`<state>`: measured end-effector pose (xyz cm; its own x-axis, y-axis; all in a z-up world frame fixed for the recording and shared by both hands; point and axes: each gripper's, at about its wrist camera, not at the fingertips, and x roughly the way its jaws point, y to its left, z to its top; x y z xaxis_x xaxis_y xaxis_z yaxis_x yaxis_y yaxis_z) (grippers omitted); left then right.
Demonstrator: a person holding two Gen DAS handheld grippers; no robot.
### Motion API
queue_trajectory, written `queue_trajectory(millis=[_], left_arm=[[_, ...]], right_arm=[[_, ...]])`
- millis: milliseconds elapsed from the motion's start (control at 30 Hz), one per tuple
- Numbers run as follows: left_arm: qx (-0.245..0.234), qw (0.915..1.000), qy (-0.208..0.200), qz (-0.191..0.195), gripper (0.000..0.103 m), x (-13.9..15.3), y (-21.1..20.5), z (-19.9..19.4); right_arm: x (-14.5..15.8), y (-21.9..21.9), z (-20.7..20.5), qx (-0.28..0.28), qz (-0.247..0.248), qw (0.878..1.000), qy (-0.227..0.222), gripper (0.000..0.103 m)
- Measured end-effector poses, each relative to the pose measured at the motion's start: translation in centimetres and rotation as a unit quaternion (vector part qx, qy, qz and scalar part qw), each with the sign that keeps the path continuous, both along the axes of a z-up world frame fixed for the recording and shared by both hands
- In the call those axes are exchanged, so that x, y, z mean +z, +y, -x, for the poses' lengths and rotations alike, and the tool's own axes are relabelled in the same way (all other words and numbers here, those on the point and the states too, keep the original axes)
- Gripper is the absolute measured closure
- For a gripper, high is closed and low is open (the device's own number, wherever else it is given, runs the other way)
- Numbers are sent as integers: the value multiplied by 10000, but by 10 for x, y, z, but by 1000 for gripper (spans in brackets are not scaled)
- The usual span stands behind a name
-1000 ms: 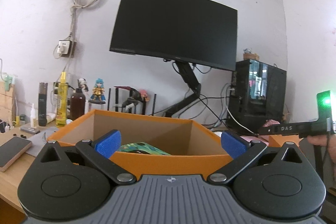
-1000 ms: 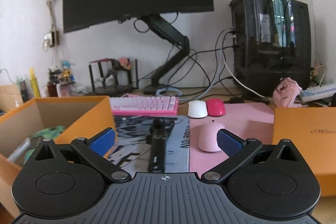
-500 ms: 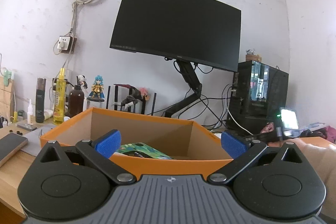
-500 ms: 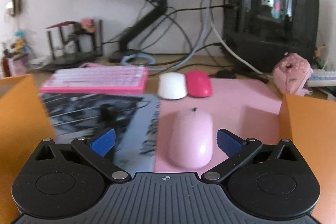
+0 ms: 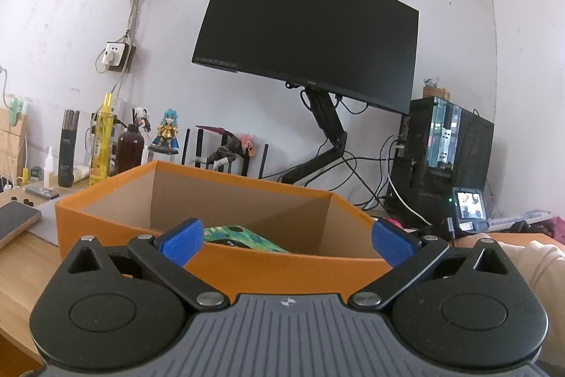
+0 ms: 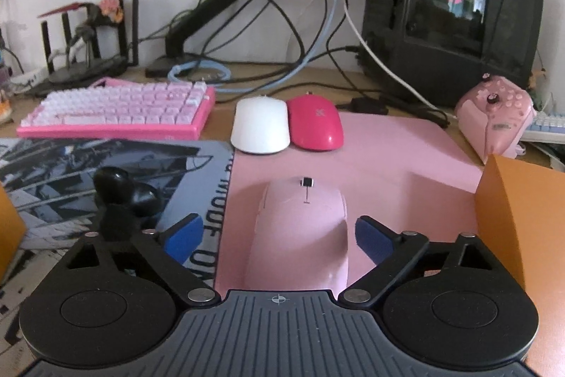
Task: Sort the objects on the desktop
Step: 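Close the right gripper around the pale pink mouse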
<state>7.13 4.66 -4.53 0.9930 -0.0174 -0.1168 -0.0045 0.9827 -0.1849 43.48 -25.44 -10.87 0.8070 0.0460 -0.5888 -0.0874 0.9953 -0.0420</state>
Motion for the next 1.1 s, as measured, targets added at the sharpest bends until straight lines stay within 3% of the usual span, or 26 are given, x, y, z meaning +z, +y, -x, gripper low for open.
queue_trajectory(millis=[133,367,1000,1100], left_arm=[[11,10000,-32,-42,0,0,-1,0],[19,9999,-98,56,0,2,1,1],[65,9996,-142,220,0,3,6,5],[77,9996,-127,252,0,3,7,4]], right_arm=[[-8,-4,-8,-50,-30,9999,138,21],[-8,-9,-17,3,-181,9996,210,28],[-8,-9,-32,-30,-159,9995,287,31],[-8,-7,-30,35,-103,9996,242,41]])
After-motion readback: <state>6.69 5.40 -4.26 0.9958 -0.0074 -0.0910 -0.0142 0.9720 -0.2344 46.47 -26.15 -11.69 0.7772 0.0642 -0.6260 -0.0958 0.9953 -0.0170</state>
